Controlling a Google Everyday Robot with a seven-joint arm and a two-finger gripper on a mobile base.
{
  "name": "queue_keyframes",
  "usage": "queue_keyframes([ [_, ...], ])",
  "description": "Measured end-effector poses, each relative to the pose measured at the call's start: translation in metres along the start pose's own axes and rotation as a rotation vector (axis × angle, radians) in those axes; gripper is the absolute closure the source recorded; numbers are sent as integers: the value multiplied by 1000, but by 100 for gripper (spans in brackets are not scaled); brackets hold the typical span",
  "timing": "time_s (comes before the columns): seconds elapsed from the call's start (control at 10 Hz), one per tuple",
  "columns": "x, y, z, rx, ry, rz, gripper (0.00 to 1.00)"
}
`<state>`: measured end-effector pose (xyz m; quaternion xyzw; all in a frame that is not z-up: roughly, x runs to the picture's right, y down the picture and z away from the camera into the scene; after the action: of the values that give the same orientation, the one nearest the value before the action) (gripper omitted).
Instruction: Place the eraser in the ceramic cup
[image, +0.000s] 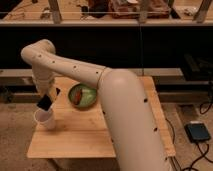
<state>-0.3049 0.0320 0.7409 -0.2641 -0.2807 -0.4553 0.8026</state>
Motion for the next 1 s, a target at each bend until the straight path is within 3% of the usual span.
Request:
queue_keyframes([
  [0.3, -18, 3, 18, -19, -9, -3, 97],
  [0.6, -18, -9, 44, -33, -10, -10, 70],
  [0.7, -20, -9, 44, -37, -9, -7, 64],
  [1.0, -19, -9, 45, -34, -12, 0, 63],
])
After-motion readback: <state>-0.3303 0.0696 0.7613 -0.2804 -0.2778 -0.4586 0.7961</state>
